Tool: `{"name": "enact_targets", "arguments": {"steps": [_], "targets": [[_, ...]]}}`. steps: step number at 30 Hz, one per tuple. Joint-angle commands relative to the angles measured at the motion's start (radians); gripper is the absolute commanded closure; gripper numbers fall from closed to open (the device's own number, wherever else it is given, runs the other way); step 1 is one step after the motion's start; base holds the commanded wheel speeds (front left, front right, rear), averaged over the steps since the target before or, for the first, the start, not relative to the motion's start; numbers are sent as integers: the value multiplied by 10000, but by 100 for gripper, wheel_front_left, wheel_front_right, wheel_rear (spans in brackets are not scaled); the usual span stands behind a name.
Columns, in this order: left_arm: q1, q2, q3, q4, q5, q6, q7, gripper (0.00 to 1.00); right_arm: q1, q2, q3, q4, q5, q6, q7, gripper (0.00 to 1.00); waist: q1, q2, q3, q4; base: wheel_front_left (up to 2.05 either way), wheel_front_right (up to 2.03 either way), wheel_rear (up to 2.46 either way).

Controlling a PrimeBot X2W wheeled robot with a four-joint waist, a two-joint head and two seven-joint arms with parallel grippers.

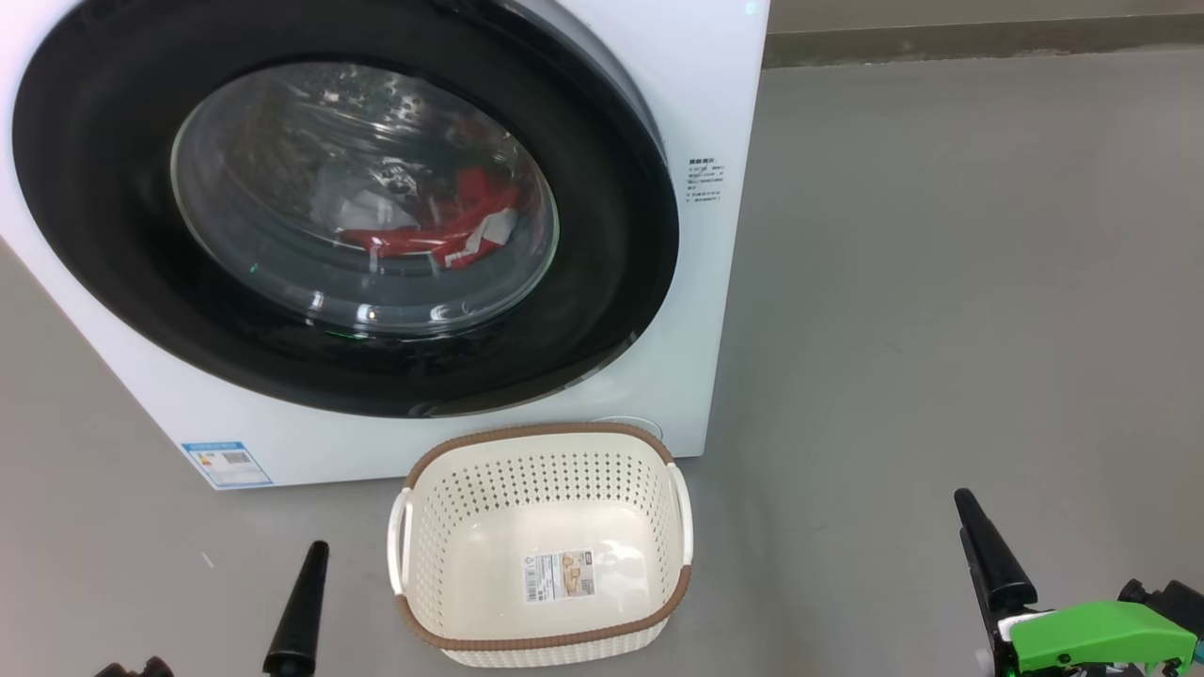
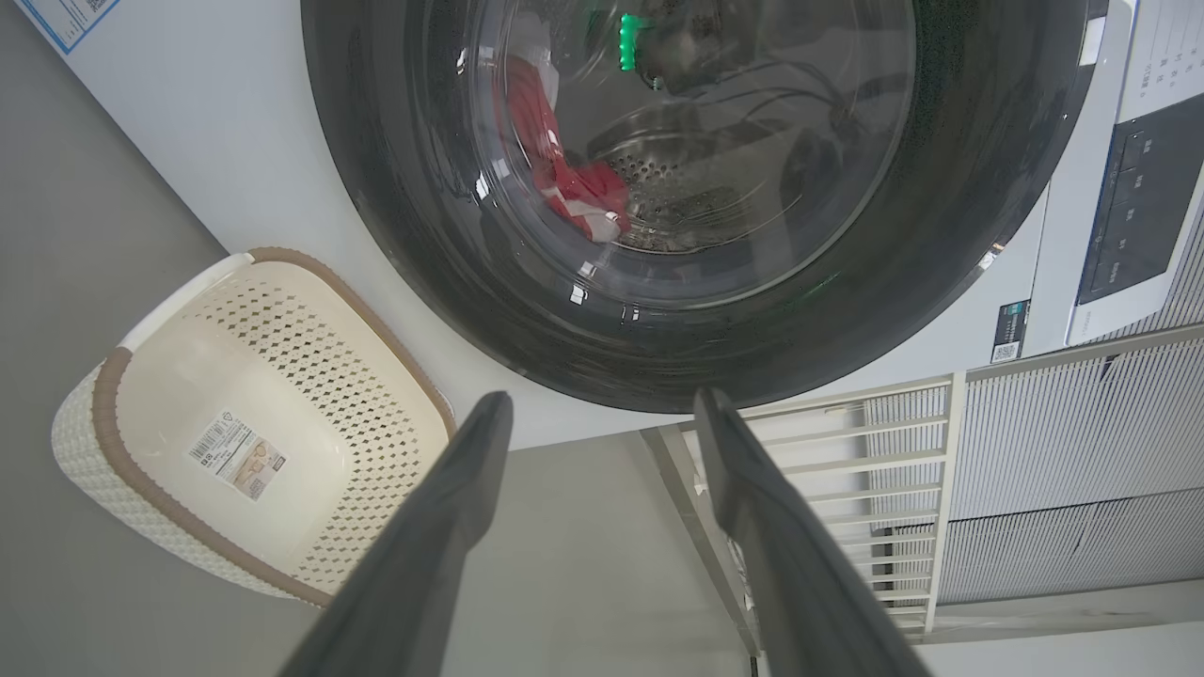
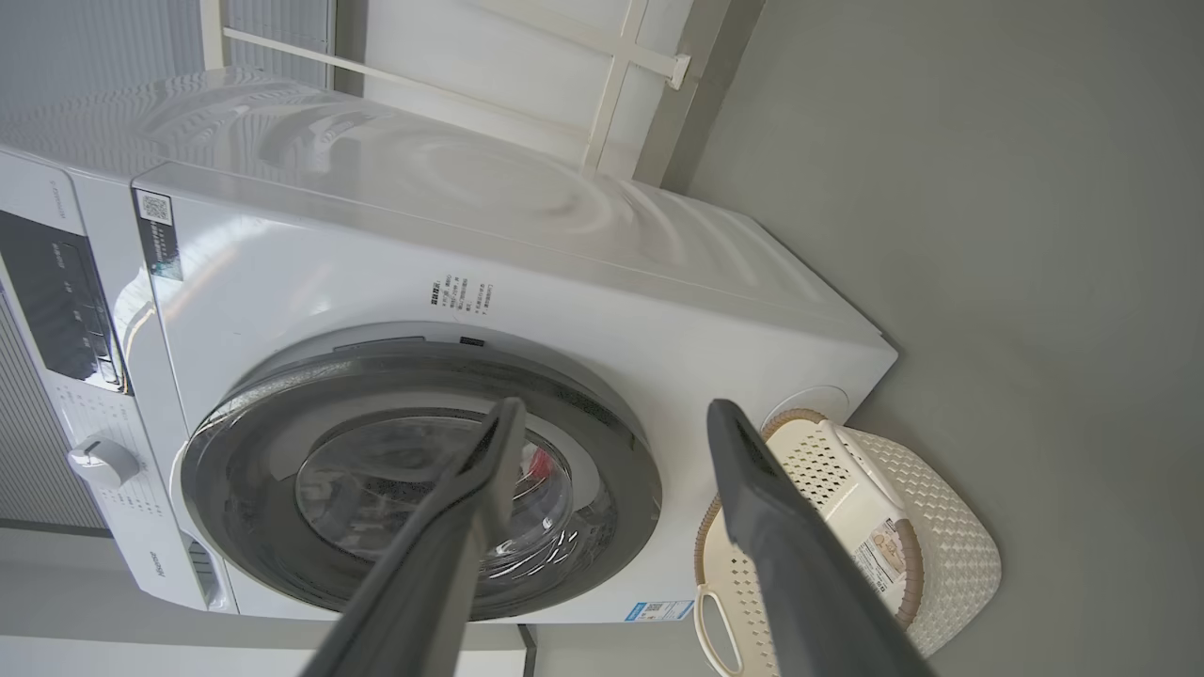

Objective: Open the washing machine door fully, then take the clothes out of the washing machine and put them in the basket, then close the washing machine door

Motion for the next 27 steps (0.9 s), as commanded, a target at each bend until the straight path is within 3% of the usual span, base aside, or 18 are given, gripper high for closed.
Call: {"name": "enact_targets", "arguments": {"steps": [1,27], "targets": [[-87,166,69,-374,424,-25,-122,0,-71,-173,122,-320,-367,1,-121,0,-1,0,1,7,0,0,0],[150,307,-235,-808,4214,27,-861,0,74,-276,587,-423,-3935,3,-855,0,-1,0,57,107,0,0,0]]}}
